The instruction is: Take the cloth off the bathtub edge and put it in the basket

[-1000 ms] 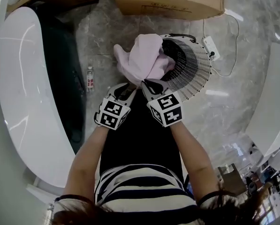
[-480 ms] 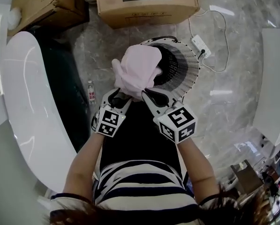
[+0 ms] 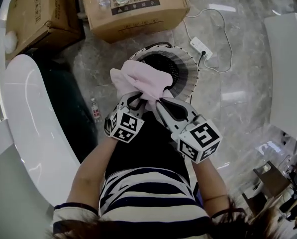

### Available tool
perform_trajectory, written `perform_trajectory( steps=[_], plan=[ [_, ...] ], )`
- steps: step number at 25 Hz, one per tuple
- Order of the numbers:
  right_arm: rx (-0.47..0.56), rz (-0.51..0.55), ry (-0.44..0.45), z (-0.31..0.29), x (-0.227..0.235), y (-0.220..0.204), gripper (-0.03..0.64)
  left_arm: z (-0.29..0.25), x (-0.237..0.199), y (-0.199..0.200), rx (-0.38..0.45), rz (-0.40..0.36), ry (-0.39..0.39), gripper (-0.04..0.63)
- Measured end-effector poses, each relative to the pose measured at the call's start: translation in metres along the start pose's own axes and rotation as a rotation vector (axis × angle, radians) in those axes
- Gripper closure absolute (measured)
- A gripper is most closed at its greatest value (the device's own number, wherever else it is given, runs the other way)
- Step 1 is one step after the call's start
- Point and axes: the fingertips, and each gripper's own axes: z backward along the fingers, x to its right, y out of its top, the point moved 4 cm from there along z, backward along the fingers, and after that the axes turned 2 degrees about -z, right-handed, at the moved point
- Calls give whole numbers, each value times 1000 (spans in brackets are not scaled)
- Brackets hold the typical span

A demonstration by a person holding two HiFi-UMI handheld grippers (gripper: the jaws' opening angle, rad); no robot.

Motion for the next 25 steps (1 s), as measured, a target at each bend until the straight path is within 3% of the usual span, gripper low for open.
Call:
perform_trajectory(
  steps=[3,12,16,20,25],
  plan=[
    [64,-12,-30,20,9,11,574,-2,9,22,43,6,-48,541],
    [224,-82,-168,76,41,33,574,-15,35,91,154,128,-190,549],
    [264,-92,-218,91,53,40,574,-23,47,121,205,127,-247,549],
    [281,-116,-245,96,64,40,574,-29,50,140,227,101,-269,549],
    [241,-125,-262,86,72,28,574,-36,35,127,183,98,-243,549]
  ],
)
